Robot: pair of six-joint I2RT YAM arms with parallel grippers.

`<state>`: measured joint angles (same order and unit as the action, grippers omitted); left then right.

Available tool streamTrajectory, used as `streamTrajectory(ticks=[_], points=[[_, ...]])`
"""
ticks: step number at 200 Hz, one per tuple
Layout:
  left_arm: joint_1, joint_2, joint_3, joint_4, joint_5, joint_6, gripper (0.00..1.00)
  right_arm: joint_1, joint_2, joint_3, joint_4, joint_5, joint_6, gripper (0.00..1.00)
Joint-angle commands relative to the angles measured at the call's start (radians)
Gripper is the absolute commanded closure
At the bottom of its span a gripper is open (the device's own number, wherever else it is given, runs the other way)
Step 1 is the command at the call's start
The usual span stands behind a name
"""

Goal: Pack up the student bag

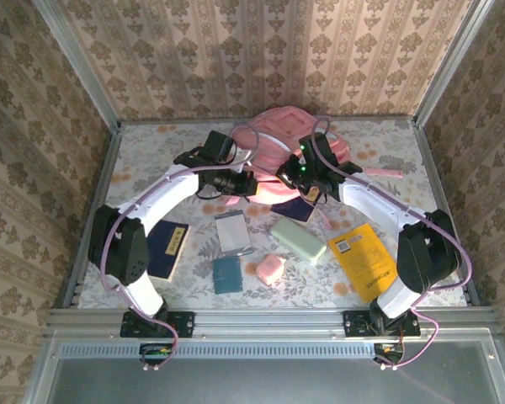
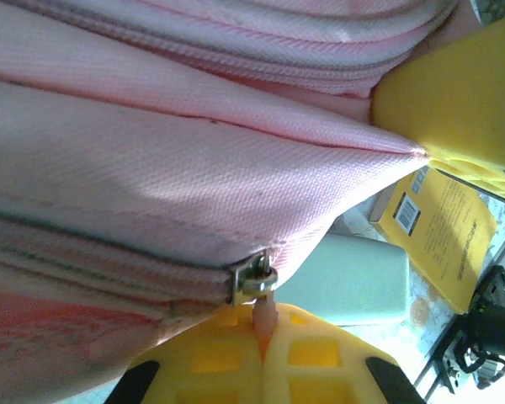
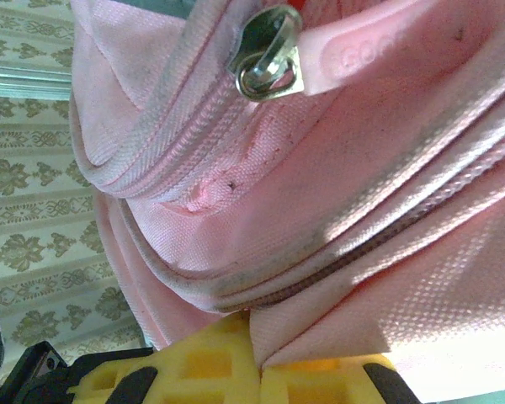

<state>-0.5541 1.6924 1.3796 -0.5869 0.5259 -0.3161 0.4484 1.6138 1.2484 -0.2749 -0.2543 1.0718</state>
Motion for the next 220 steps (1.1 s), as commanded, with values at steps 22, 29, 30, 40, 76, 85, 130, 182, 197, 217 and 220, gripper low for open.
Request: streamTrajectory(ticks=[22, 29, 30, 40, 76, 85, 130, 182, 197, 217, 220], points=[[0.073, -0.057, -0.046, 0.016, -0.037, 0.006, 1.00, -0.055, -0.087, 0.012, -0.041, 0.019, -0.036, 1.00], [0.081, -0.055, -0.050, 0.021, -0.037, 0.004, 1.00, -0.058, -0.093, 0.011, -0.041, 0.015, -0.040, 1.00], [0.082, -0.055, -0.051, 0.021, -0.037, 0.004, 1.00, -0.058, -0.094, 0.012, -0.042, 0.015, -0.041, 1.00], [0.091, -0.053, -0.055, 0.028, -0.033, 0.003, 1.00, -0.061, -0.103, 0.015, -0.046, 0.013, -0.051, 1.00], [0.150, -0.038, -0.072, 0.060, -0.025, -0.012, 1.00, -0.081, -0.132, 0.026, -0.067, 0.006, -0.081, 1.00], [0.159, -0.033, -0.074, 0.070, -0.018, -0.014, 1.00, -0.087, -0.138, 0.028, -0.070, 0.004, -0.087, 1.00], [0.167, -0.025, -0.065, 0.104, 0.046, -0.006, 1.00, -0.111, -0.158, 0.034, -0.086, -0.006, -0.098, 1.00], [0.051, -0.042, -0.021, 0.097, 0.080, 0.031, 1.00, -0.081, -0.125, 0.045, -0.069, -0.039, -0.109, 1.00], [0.029, -0.041, 0.019, 0.049, 0.030, 0.042, 1.00, -0.067, -0.113, 0.059, -0.084, -0.035, -0.125, 1.00], [0.021, -0.028, 0.084, -0.031, -0.027, 0.046, 1.00, -0.038, -0.098, 0.085, -0.124, -0.018, -0.163, 1.00], [0.020, -0.026, 0.094, -0.044, -0.035, 0.047, 1.00, -0.034, -0.094, 0.089, -0.131, -0.015, -0.168, 1.00]])
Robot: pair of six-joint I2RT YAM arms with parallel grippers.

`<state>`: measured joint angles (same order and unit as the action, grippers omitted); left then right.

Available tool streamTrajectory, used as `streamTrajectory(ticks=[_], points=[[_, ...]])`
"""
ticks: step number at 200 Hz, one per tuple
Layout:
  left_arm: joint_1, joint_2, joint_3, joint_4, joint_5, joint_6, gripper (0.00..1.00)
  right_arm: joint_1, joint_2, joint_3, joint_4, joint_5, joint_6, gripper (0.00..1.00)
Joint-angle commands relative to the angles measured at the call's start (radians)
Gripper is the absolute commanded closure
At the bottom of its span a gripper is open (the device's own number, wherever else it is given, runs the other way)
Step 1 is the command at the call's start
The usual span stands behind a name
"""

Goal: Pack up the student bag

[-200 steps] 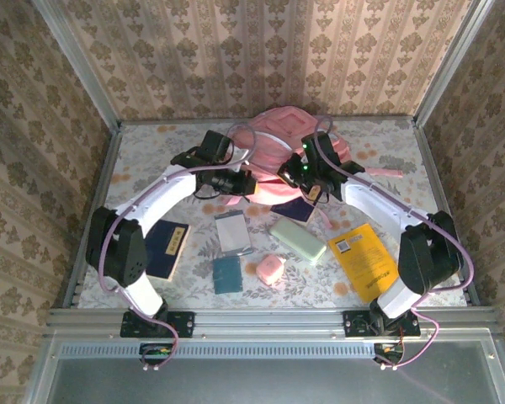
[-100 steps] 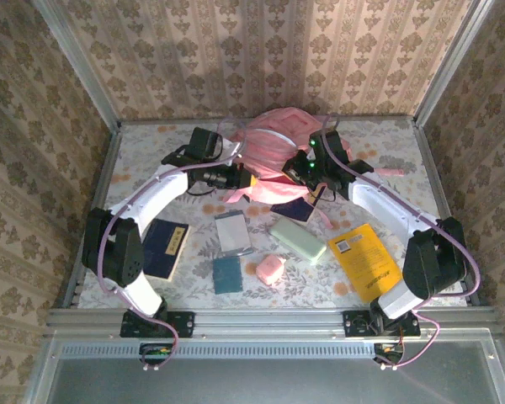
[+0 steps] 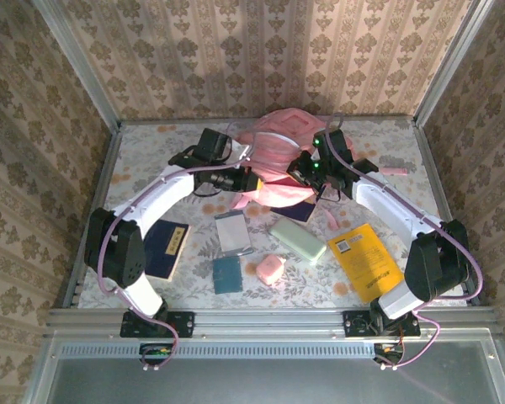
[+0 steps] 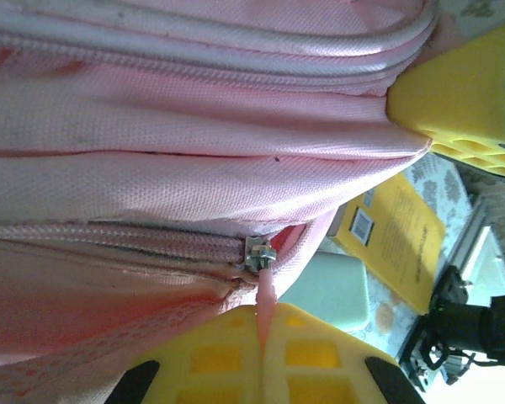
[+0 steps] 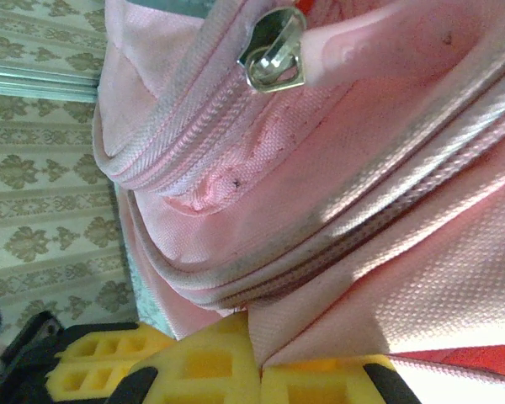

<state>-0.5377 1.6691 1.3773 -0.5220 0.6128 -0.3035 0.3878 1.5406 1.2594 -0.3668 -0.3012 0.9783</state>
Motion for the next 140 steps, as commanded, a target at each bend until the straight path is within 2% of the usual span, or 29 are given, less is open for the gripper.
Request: streamTrajectory(ticks=[1, 45, 49, 60, 71, 90, 105, 140], points=[[0.004, -0.002, 0.100, -0.113, -0.124, 0.036, 1.00, 0.029, -0.020, 0.079, -0.041, 0.034, -0.077, 1.00], [-0.039, 0.058, 0.212, -0.245, -0.148, 0.071, 1.00, 0.089, 0.007, 0.084, -0.068, 0.058, -0.105, 1.00], [-0.045, 0.063, 0.219, -0.250, -0.148, 0.072, 1.00, 0.089, 0.006, 0.076, -0.060, 0.053, -0.096, 0.94], [-0.064, 0.075, 0.225, -0.255, -0.152, 0.071, 1.00, 0.089, 0.005, 0.065, -0.061, 0.061, -0.083, 0.63], [-0.078, 0.080, 0.219, -0.242, -0.158, 0.059, 1.00, 0.087, -0.008, 0.061, -0.096, 0.112, -0.076, 0.49], [-0.097, 0.082, 0.204, -0.214, -0.167, 0.035, 1.00, 0.071, -0.073, 0.031, -0.154, 0.222, -0.025, 0.44], [-0.102, 0.081, 0.190, -0.196, -0.177, 0.018, 1.00, 0.057, -0.140, 0.009, -0.211, 0.282, 0.017, 0.32], [-0.121, 0.091, 0.183, -0.139, -0.156, -0.036, 1.00, -0.007, -0.277, -0.115, -0.146, 0.109, 0.190, 0.29]])
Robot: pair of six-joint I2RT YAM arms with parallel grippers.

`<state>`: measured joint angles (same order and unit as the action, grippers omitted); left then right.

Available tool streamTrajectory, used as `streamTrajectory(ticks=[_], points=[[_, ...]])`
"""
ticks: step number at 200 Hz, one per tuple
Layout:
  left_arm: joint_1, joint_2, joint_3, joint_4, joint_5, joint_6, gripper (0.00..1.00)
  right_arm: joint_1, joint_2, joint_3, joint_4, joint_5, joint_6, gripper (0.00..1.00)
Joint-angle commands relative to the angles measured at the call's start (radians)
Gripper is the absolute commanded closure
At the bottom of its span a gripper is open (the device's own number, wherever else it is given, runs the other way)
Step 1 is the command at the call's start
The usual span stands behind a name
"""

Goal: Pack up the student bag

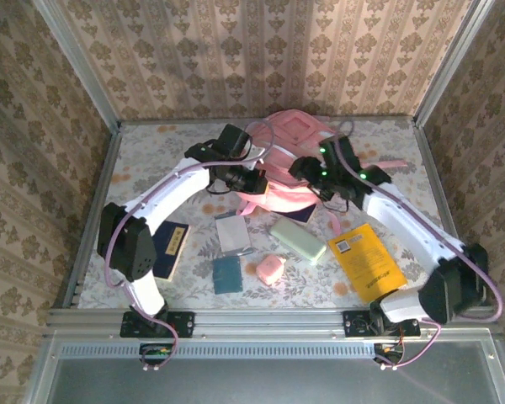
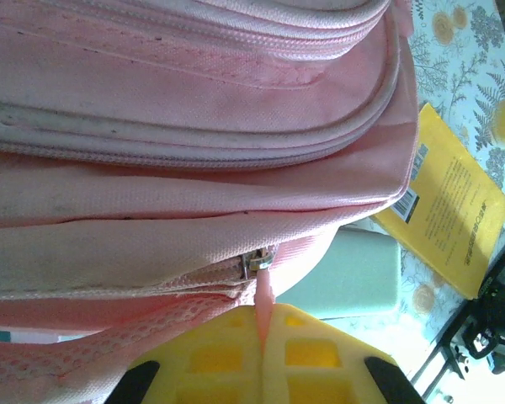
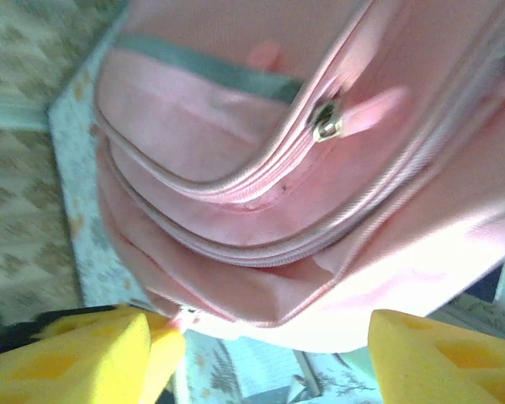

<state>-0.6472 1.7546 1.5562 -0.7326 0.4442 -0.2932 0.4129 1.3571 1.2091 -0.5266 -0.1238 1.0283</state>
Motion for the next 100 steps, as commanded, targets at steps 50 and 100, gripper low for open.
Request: streamTrajectory(ticks=[50, 100], points=[[-0.081, 0.034, 0.058, 0.094, 0.000, -0.073, 1.00, -0.028, -0.167, -0.316, 0.283, -0.230, 0.497, 0.28], [-0.122, 0.024, 0.071, 0.127, 0.004, -0.099, 1.00, -0.021, -0.147, -0.440, 0.522, -0.145, 0.658, 0.27]])
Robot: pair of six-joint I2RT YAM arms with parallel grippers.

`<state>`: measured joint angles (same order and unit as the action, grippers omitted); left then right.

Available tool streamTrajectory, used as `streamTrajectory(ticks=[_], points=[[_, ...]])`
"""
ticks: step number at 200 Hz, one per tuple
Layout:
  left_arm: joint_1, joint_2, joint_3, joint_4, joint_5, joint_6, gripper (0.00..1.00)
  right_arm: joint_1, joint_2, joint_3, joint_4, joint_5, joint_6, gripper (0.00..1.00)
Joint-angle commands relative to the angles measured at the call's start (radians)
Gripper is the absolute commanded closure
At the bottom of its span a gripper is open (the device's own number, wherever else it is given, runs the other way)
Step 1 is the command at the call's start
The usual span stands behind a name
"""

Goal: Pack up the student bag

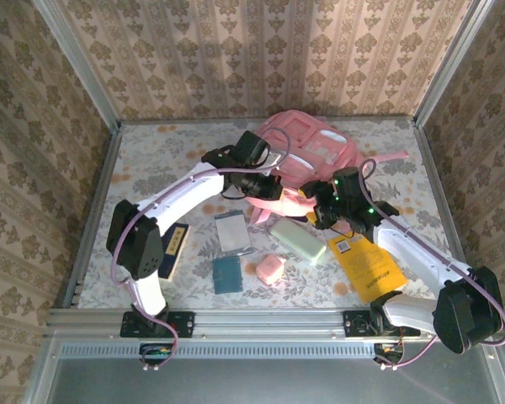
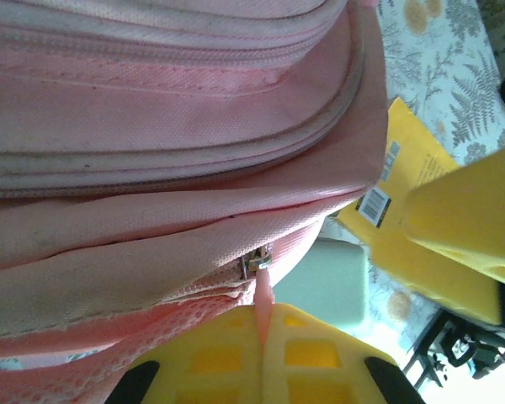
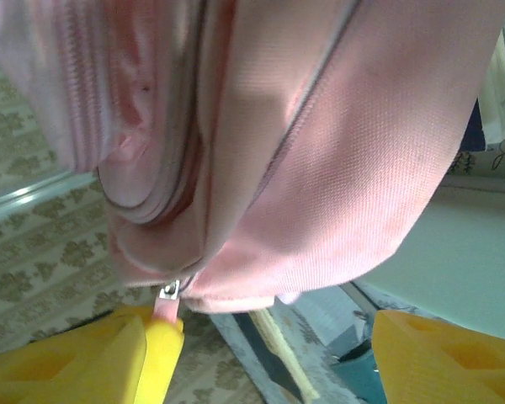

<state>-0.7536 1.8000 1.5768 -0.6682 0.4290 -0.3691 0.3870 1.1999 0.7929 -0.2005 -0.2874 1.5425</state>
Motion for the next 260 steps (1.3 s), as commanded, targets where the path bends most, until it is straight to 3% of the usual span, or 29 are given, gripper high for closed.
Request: streamTrajectory(ticks=[1, 39, 75, 94, 123, 135, 181, 260], points=[[-0.016, -0.022, 0.050, 0.063, 0.019, -0.024, 1.00, 0.004, 0.012, -0.027, 0.200, 0.019, 0.146, 0.27], [-0.040, -0.032, 0.043, 0.084, 0.040, -0.035, 1.00, 0.006, 0.102, -0.042, 0.374, 0.064, 0.168, 0.26], [-0.065, -0.048, 0.038, 0.091, 0.057, -0.028, 1.00, 0.004, 0.163, -0.013, 0.397, 0.113, 0.140, 0.29], [-0.074, -0.055, 0.037, 0.087, 0.064, -0.016, 1.00, 0.003, 0.174, -0.009, 0.387, 0.150, 0.109, 0.47], [-0.078, -0.056, 0.054, 0.024, 0.029, 0.025, 1.00, -0.011, 0.176, 0.013, 0.354, 0.157, 0.068, 0.88], [-0.077, -0.049, 0.075, -0.021, -0.006, 0.048, 1.00, -0.013, 0.172, 0.033, 0.321, 0.158, 0.039, 1.00], [-0.048, -0.036, 0.118, -0.147, -0.082, 0.086, 1.00, -0.031, 0.141, 0.060, 0.223, 0.167, -0.033, 1.00], [0.056, -0.070, 0.036, -0.093, -0.059, 0.071, 1.00, -0.042, 0.138, 0.089, 0.167, 0.103, -0.122, 1.00]])
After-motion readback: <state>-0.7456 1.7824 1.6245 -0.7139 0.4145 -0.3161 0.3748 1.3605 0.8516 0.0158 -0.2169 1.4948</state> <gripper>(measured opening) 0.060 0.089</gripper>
